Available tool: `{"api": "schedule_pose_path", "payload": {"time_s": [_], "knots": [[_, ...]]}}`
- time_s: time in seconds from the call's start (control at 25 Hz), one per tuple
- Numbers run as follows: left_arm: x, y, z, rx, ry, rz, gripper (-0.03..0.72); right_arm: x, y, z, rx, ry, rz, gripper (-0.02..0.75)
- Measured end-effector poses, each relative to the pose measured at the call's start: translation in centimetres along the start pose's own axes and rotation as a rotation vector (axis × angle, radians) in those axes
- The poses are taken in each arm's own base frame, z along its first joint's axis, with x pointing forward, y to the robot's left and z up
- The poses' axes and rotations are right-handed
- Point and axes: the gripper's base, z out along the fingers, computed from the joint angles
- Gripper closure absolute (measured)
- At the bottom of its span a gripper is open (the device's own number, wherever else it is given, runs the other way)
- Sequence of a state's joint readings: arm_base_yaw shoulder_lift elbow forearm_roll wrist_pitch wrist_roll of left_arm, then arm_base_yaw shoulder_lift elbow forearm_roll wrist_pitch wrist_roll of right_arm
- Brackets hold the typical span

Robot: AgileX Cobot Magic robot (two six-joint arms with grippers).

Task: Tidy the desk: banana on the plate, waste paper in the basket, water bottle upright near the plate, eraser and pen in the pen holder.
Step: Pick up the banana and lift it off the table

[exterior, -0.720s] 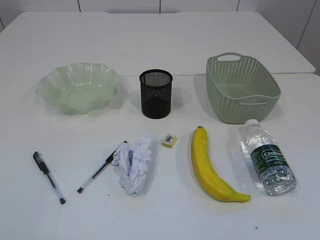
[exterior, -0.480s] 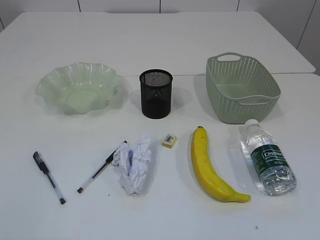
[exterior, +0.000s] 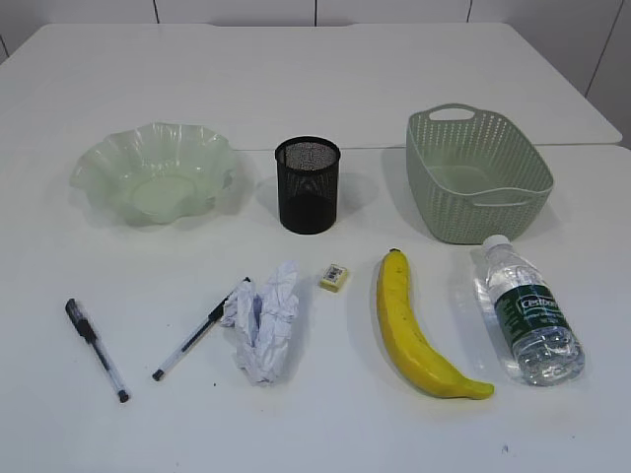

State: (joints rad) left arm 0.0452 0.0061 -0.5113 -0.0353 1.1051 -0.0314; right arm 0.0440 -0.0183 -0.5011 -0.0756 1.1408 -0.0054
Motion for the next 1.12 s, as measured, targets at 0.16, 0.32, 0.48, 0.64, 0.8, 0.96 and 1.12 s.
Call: {"api": "schedule_pose_path", "payload": {"time_s": [0.16,0.32,0.48,0.64,0.8,0.96,1.12], "knots": [[0.00,0.00,0.00,0.000,0.000,0.000,0.256,0.00,0.00,0.00,0.000,0.000,0.000,0.189],[0.00,0.00,0.00,0.000,0.000,0.000,0.256,0.00,0.00,0.00,0.000,0.000,0.000,0.189],[0.00,0.00,0.00,0.000,0.000,0.000,0.256,0.02,0.00,0.00,0.000,0.002,0.000,0.189],[0.00,0.00,0.00,0.000,0.000,0.000,0.256,0.02,0.00,0.00,0.000,0.002,0.000,0.189],[0.00,0.00,0.00,0.000,0.000,0.000,0.256,0.02,0.00,0.00,0.000,0.002,0.000,0.189],[0.00,0.00,0.00,0.000,0.000,0.000,0.256,0.02,0.00,0.00,0.000,0.002,0.000,0.189],[0.00,0.00,0.00,0.000,0.000,0.000,0.256,0.02,0.00,0.00,0.000,0.002,0.000,0.189]]}}
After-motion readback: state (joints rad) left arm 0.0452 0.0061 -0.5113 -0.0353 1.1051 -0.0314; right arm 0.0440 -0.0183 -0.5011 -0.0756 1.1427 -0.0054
